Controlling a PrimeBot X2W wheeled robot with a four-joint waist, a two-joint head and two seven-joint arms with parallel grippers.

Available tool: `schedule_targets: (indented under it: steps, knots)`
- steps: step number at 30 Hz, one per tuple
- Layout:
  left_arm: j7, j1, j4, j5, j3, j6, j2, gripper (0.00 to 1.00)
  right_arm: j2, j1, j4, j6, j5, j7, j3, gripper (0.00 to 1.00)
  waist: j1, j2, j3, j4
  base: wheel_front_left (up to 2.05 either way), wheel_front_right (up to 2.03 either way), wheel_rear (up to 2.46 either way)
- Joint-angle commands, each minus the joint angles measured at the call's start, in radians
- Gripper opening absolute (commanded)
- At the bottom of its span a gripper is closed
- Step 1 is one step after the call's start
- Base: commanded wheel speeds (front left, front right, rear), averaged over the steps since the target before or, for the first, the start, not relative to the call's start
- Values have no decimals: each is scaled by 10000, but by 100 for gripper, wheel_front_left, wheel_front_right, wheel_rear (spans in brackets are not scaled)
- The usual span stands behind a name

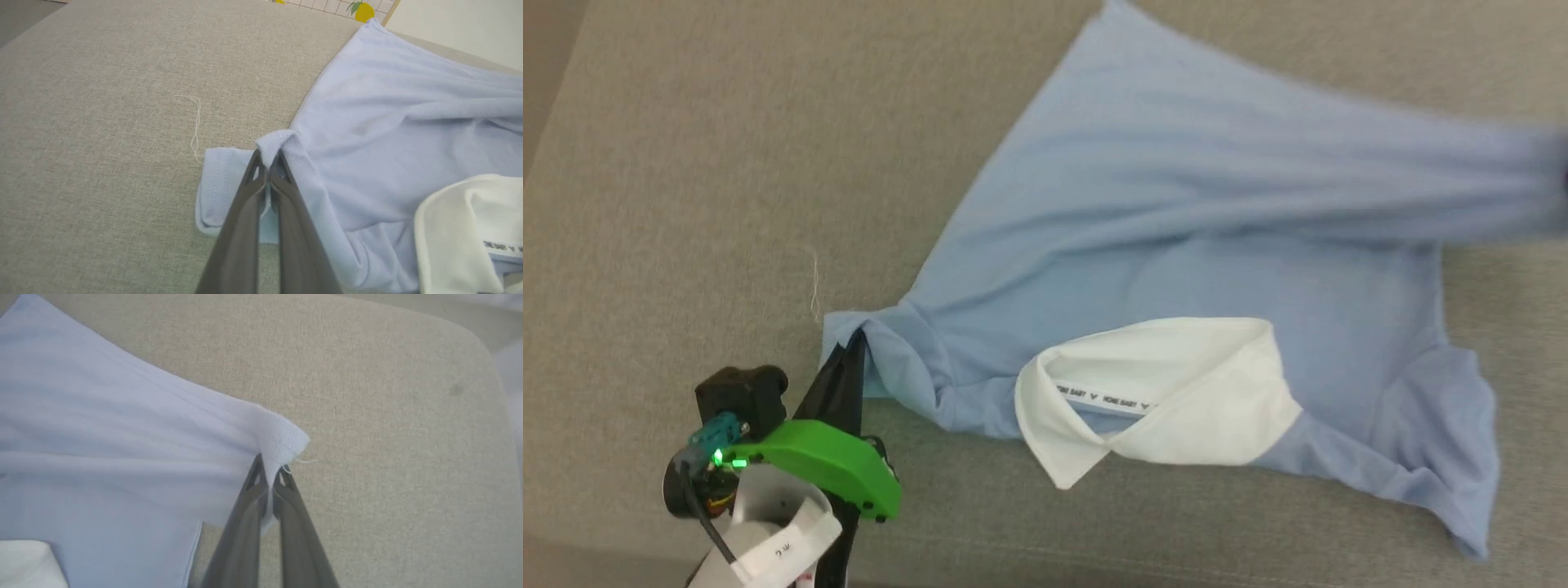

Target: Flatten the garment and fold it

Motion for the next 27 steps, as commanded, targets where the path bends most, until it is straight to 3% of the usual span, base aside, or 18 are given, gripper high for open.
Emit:
schedule_targets:
  steps: [1,5,10,12,18,19,20,27]
  knots:
    - [6,130,44,-53,29,104,34,0,221,680,-250,-13,163,-66,-131,0,1,0,-1466,-1133,0,0,0]
    - [25,368,160,-148,31,178,2,0,1017,2891,-761,-13,308,-236,-355,0,1,0,-1829,-1275,0,0,0]
    - [44,579,271,-306,139,285,-6,0,2040,5008,-670,-13,-3,-346,116,0,1,0,-2039,-1387,0,0,0]
    - [41,658,290,-360,199,356,-18,0,2518,5451,-444,-13,-10,-394,245,0,1,0,-2079,-1413,0,0,0]
    - [29,809,300,-501,270,436,-57,0,3044,5847,137,-13,36,-648,483,1,1,0,-2203,-1383,0,0,0]
    - [29,835,300,-516,285,453,-51,0,3101,5757,84,-13,139,-910,403,41,1,0,-2226,-1393,0,0,0]
    - [32,849,302,-527,292,463,-48,0,3128,5680,28,-13,231,-1112,337,100,1,0,-2249,-1396,0,0,0]
    - [56,960,271,-596,349,549,-7,0,3053,4675,-1004,-13,989,-3826,-314,100,1,0,-2441,-1495,0,0,0]
